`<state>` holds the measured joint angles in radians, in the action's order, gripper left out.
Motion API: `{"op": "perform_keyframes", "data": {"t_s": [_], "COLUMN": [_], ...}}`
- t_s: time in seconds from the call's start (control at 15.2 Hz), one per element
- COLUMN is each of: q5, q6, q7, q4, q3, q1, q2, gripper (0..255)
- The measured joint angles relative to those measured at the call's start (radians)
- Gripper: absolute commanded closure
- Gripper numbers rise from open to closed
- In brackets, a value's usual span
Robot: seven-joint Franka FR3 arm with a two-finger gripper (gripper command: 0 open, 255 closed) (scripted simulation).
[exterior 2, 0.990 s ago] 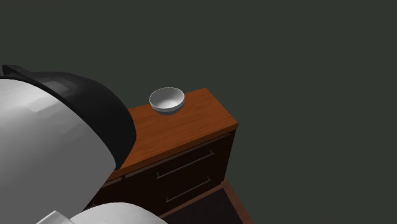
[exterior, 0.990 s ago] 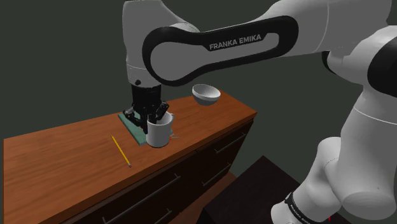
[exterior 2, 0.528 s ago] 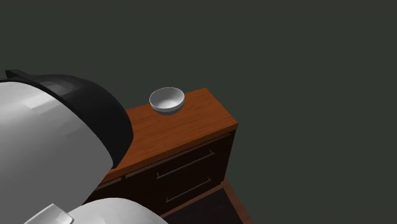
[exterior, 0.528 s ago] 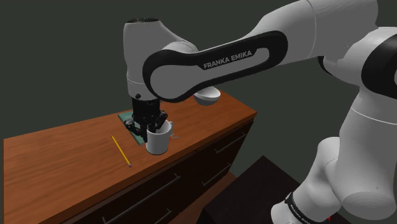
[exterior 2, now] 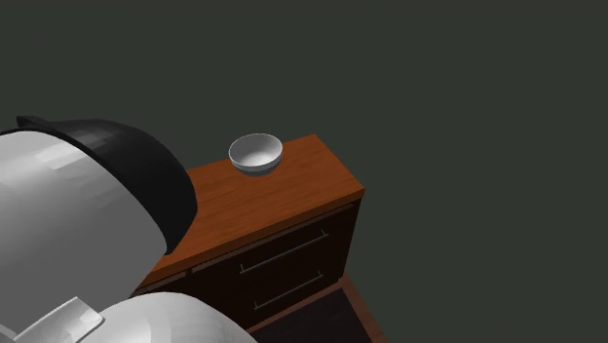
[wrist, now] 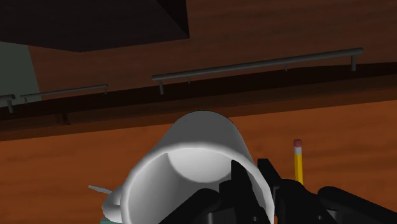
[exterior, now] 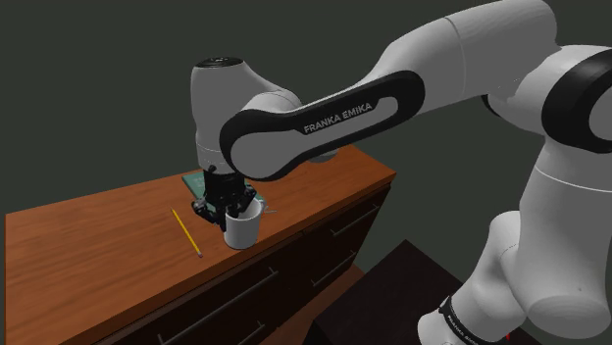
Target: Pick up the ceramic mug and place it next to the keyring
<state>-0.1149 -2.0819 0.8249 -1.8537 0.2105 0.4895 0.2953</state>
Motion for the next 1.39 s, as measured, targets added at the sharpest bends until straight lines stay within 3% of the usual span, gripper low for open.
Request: {"op": "perform_keyframes", "data": {"t_s": [0.33, 0.4, 0.79, 1.06, 1.39], "q5": [-0.001, -0.001, -0.001, 0.009, 0.013], "q6": [-0.005, -0.005, -0.005, 0.085, 0.109], "q7": [0.000, 0.000, 0.000, -0.005, -0.009], "q4": [-0.003, -0.003, -0.003, 0.062, 0.074], "q3": [0.000, 0.000, 0.000, 0.005, 0.005], "q1": [0.000, 0.000, 0.000, 0.002, 0.001], "q2": [0.002, 0.002, 0.002, -0.026, -0.038], "gripper": [255, 0, 0, 0, 0]}}
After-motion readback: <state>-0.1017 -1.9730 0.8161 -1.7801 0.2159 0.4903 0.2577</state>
